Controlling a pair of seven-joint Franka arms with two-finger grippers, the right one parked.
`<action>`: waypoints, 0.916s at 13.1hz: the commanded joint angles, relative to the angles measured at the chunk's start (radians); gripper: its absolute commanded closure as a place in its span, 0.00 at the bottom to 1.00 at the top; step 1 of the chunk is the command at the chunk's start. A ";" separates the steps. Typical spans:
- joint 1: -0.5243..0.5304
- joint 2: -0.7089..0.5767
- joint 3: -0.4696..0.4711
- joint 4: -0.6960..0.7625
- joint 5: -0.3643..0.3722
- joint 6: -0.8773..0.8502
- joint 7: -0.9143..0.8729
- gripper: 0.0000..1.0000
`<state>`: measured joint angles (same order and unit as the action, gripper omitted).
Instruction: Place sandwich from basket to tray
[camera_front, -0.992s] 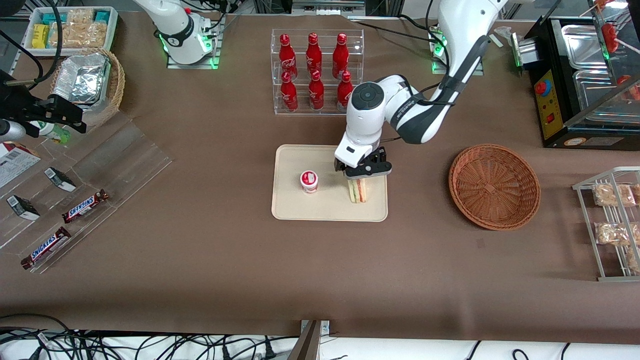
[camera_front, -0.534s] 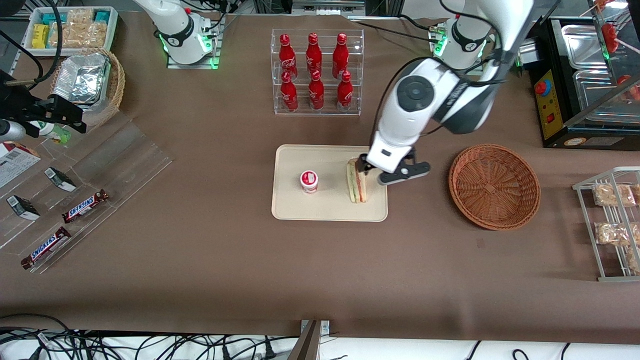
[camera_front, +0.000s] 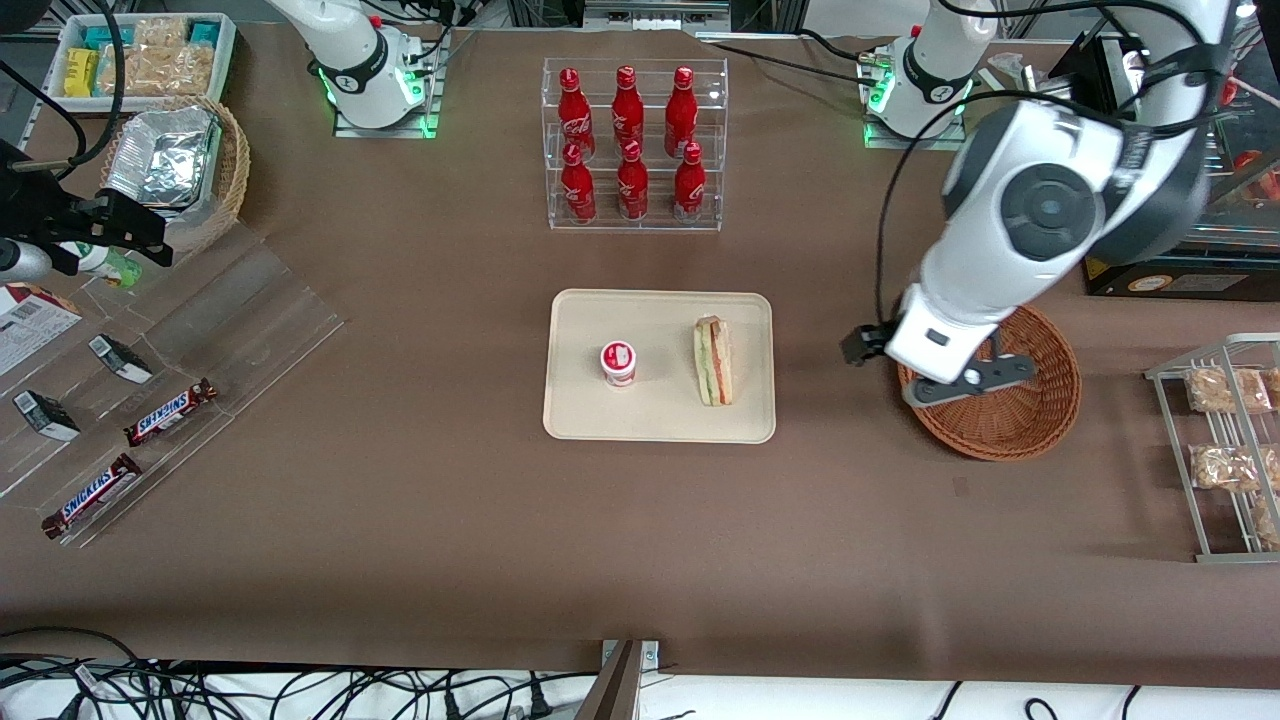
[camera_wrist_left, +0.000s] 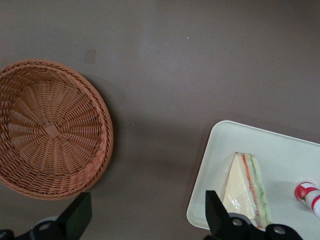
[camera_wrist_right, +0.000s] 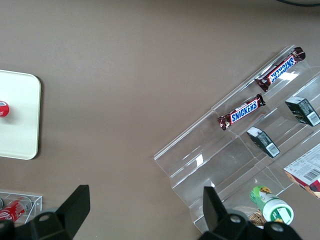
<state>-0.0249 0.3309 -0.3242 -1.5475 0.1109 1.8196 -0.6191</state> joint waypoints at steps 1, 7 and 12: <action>0.042 0.011 -0.006 0.044 -0.023 -0.034 0.079 0.00; 0.158 0.011 -0.004 0.076 -0.042 -0.075 0.254 0.00; -0.016 0.010 0.362 0.087 -0.204 -0.097 0.562 0.00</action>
<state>0.0385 0.3332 -0.0832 -1.4864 -0.0480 1.7535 -0.1623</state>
